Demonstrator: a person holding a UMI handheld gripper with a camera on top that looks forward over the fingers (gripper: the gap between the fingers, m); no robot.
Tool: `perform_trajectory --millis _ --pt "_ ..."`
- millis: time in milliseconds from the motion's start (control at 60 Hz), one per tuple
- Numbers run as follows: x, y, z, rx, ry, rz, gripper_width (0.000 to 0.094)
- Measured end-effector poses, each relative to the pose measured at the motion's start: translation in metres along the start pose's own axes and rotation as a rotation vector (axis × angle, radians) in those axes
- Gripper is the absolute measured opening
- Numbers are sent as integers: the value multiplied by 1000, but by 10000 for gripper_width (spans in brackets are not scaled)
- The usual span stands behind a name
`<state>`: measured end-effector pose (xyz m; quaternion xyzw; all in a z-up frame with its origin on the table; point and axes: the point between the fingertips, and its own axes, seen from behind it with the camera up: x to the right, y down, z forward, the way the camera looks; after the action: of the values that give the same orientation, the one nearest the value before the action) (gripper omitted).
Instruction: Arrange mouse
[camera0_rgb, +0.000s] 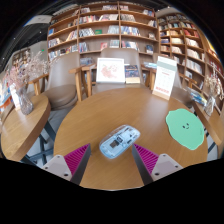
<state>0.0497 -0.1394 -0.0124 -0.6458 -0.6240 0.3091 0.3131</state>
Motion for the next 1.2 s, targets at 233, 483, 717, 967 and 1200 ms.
perform_trajectory --millis 233,483,717,967,1200 --pt "-7 -24 34 -2 -2 -12 850" --pt "-20 -42 56 2 -24 -34 821" --pt "-20 -45 59 12 -38 -38 459" --pt "-29 -74 33 53 -73 -75 408" --pt "34 -141 -4 140 -75 -69 410"
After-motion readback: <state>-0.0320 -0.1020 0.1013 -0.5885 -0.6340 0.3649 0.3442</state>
